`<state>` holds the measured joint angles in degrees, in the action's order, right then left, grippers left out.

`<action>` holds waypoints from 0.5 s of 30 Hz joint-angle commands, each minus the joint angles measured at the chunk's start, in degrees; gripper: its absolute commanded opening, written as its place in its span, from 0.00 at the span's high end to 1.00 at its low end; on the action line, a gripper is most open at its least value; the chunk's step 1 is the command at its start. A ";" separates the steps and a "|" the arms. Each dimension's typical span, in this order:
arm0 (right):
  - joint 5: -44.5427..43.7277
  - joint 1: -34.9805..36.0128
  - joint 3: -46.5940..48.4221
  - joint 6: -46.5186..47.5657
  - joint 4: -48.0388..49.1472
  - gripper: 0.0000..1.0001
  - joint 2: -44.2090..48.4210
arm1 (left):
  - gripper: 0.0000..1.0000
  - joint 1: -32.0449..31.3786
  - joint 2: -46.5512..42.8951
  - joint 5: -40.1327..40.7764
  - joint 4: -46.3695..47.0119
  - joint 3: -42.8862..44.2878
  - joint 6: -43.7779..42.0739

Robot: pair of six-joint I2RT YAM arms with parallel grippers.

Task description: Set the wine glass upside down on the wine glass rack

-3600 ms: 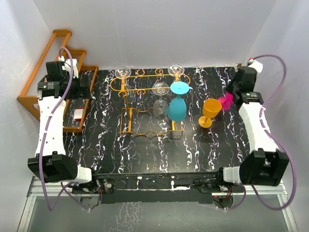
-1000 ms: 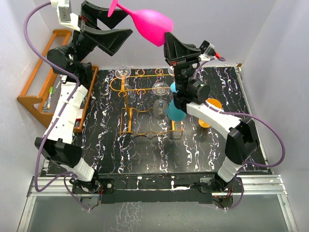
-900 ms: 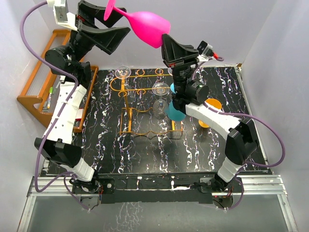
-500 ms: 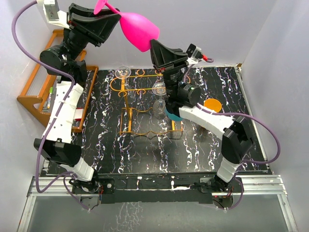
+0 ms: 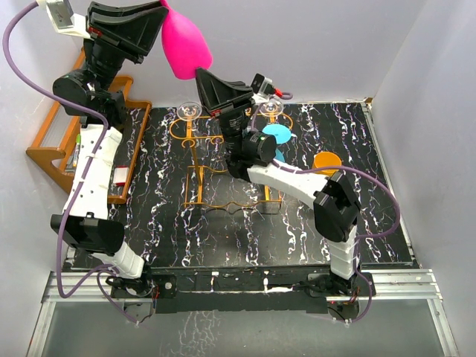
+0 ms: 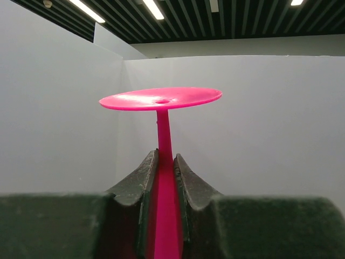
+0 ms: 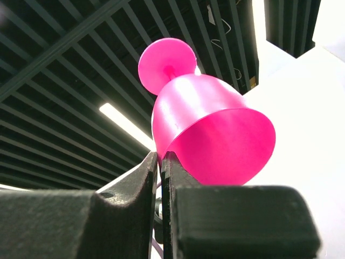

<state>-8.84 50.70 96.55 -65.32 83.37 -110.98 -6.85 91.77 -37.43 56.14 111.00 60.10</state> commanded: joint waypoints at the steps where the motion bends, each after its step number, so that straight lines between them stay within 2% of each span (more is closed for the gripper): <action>1: 1.62 1.44 3.24 0.26 20.64 0.92 -0.63 | 0.86 -0.39 -1.99 -1.02 1.34 -0.16 -0.03; 9: 1.84 2.21 1.56 2.07 20.12 0.92 1.03 | 0.61 -0.48 -2.61 -1.82 -0.23 -1.29 -0.25; 10: 1.92 2.21 1.11 2.31 19.94 0.92 1.37 | 0.61 -0.45 -2.76 -1.90 -0.28 -1.53 -0.32; 15: 3.31 2.17 0.19 2.91 18.58 0.92 2.49 | 0.83 -0.35 -2.66 -1.95 -0.19 -1.45 -0.76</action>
<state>-8.10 52.51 96.57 -63.46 83.33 -111.22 -6.96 91.37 -37.58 54.30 109.38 60.23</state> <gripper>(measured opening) 0.087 0.253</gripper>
